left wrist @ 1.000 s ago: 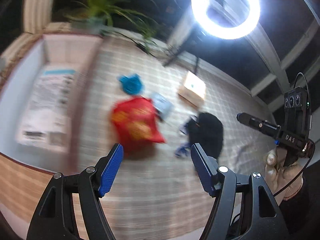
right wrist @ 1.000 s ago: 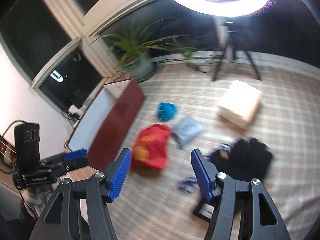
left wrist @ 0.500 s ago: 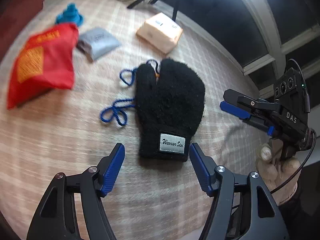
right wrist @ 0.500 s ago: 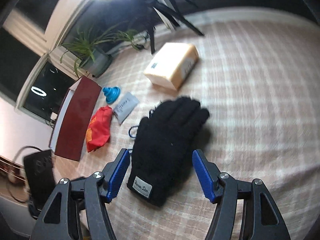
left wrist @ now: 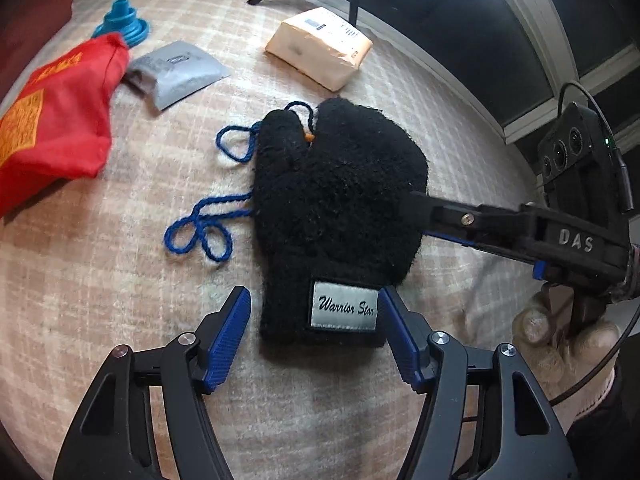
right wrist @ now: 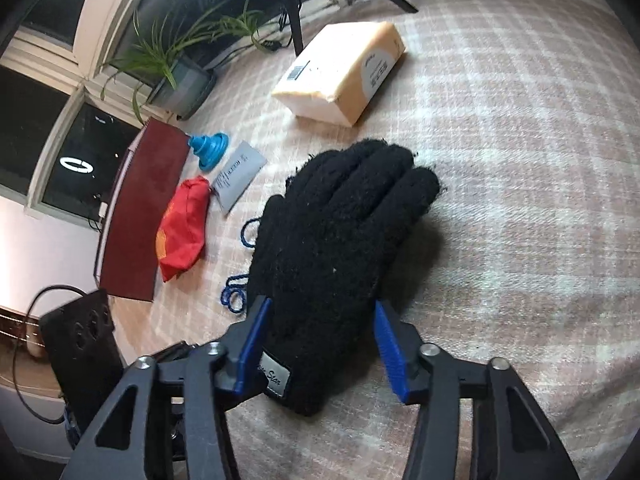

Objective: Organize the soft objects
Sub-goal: 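Close the right gripper on the glove's cuff label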

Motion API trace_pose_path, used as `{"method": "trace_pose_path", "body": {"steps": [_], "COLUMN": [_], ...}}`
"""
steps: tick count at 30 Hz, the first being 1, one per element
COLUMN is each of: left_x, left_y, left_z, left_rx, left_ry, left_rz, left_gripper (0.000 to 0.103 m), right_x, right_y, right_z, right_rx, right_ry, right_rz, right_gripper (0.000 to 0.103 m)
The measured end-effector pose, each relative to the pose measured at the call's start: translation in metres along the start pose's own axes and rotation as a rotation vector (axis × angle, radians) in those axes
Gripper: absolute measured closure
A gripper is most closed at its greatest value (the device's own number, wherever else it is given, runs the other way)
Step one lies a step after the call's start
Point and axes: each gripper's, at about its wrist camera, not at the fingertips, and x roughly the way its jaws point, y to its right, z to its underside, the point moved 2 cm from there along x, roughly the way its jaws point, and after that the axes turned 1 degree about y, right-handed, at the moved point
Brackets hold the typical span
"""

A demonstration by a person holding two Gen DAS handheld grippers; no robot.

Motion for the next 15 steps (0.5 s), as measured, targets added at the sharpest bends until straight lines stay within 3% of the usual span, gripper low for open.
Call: {"method": "trace_pose_path", "body": {"steps": [5, 11, 13, 14, 15], "left_x": [0.005, 0.014, 0.017, 0.019, 0.020], "left_y": [0.006, 0.014, 0.018, 0.020, 0.021], "left_z": [-0.005, -0.013, -0.014, -0.014, -0.015], "left_rx": [0.026, 0.049, 0.060, 0.062, 0.062], "left_ry": [0.011, 0.024, 0.031, 0.033, 0.034], "left_rz": [-0.020, -0.022, -0.025, -0.026, -0.031], "left_gripper": [0.039, 0.039, 0.044, 0.055, 0.059], "right_x": [0.007, 0.012, 0.013, 0.013, 0.013], "right_y": [0.005, 0.014, 0.014, 0.013, 0.012], "right_z": [0.002, 0.006, 0.007, 0.008, 0.008], "right_rx": [0.004, 0.034, 0.035, 0.035, 0.034], "right_ry": [-0.018, -0.026, -0.028, -0.028, -0.026], "right_rz": [0.024, 0.009, -0.003, -0.007, -0.009], "right_gripper": [0.075, 0.077, 0.080, 0.080, 0.080]}}
